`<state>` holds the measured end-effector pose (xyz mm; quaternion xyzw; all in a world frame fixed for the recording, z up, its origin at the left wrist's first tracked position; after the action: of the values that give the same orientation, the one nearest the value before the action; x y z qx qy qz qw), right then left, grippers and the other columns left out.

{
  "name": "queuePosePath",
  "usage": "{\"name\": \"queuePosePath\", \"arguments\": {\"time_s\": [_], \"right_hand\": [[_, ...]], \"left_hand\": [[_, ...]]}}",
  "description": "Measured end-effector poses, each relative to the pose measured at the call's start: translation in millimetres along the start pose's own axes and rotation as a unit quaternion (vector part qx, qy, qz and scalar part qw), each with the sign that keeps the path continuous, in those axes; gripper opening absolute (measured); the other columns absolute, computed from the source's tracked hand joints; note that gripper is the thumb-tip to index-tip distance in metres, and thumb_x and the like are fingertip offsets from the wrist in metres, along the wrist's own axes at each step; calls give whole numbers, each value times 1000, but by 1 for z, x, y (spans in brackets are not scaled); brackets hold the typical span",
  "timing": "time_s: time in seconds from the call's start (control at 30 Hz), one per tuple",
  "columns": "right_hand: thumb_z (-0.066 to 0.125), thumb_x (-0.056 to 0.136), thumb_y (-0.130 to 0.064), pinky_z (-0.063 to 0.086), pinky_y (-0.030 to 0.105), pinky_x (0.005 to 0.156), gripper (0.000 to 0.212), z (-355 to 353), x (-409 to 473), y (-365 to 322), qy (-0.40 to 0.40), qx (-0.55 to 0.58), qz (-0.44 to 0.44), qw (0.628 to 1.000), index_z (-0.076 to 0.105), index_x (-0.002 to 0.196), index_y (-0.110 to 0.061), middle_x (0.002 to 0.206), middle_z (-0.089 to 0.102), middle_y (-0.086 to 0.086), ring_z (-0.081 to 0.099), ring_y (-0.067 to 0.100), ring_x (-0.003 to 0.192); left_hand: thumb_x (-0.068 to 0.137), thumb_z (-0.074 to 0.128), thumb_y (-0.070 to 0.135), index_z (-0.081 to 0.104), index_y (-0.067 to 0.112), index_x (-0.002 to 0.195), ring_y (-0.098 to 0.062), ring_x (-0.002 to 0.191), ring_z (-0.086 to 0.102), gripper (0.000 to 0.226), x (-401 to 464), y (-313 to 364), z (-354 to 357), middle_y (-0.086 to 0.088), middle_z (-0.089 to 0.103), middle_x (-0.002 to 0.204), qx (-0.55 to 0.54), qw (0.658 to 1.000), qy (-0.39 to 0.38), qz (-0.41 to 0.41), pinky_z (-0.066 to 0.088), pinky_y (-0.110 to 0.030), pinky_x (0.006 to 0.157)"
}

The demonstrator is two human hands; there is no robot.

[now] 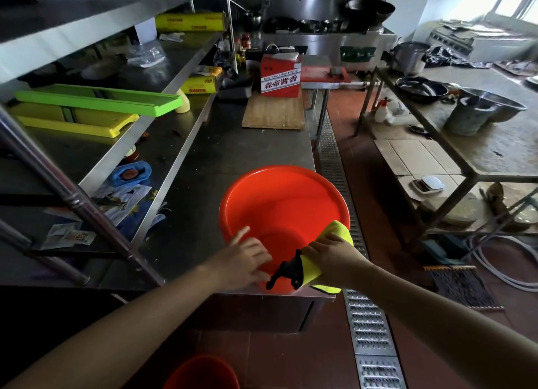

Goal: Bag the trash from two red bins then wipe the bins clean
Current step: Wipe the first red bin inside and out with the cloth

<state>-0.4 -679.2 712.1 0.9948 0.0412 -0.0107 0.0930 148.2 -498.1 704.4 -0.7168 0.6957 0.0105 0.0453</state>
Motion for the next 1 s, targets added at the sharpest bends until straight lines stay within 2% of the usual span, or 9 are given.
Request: {"name": "queuePosePath", "arguments": {"time_s": [0.07,0.13,0.23,0.33,0.43,0.6,0.73,0.87,1.0], "right_hand": [[52,69,-86,49,39,90,80,-2,7,-14,8,-26,2,1000,61,121,-26,101,71,-5,69,21,94],[56,69,-85,50,37,85,75,-1,6,-21,33,-15,6,999,65,113,-26,94,72,-6,70,20,88],[68,72,-73,54,33,84,66,0,-10,-12,76,6,-15,997,71,116,-24,96,72,-6,70,18,89],[85,64,-56,58,34,84,60,-1,-27,7,144,-8,-62,988,76,111,-19,103,74,-5,72,18,93],[91,61,-47,59,36,85,58,-5,-30,19,163,-22,-62,984,77,108,-17,103,75,-3,72,20,94],[88,61,-52,59,33,81,59,-9,-17,4,143,-30,-35,989,76,107,-17,96,75,-2,72,19,86],[82,66,-55,57,34,82,59,-2,-12,-13,121,-7,-4,993,74,111,-18,95,73,-2,71,21,87],[78,68,-60,57,33,85,63,1,-24,-7,130,-1,-23,991,73,114,-18,98,73,-2,70,19,90],[73,74,-62,55,34,90,62,5,-32,7,141,-9,-49,989,72,115,-17,105,74,-2,70,19,95]], "left_hand": [[97,36,56,54,23,129,-12,131,41,49,7,25,4,9,57,127,-26,999,12,-20,-7,-49,120],[98,41,50,57,24,125,-11,131,41,41,7,33,5,10,60,123,-65,996,40,-48,-11,-50,118],[95,46,49,61,26,124,-11,131,42,40,-1,22,2,14,64,120,-79,995,63,-25,-4,-55,118],[92,54,46,65,26,121,-15,130,46,37,-16,-7,-2,14,66,118,-47,997,67,13,8,-56,119],[93,56,43,61,28,127,-20,136,40,38,-24,-39,-7,12,61,130,-20,998,54,-17,8,-53,119],[98,38,51,54,23,131,-14,127,47,47,1,4,-4,5,60,126,20,999,26,36,11,-49,121],[99,42,41,59,17,123,-17,127,47,38,13,39,1,3,63,118,-48,995,85,-2,3,-40,122],[92,61,31,67,16,117,-18,127,50,30,-3,21,-1,3,68,115,-113,986,121,25,16,-45,120],[92,64,26,66,22,121,-22,136,43,30,-23,-31,-10,6,65,124,-71,993,92,10,17,-43,120]]}}
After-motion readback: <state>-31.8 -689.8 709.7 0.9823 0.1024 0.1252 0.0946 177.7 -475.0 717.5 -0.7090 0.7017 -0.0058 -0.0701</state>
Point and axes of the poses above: each hand's wrist, its own x-axis towards the middle knuckle, its own z-axis out of the palm, y = z × x, the point moved 4 cm from there along x, towards the middle knuckle
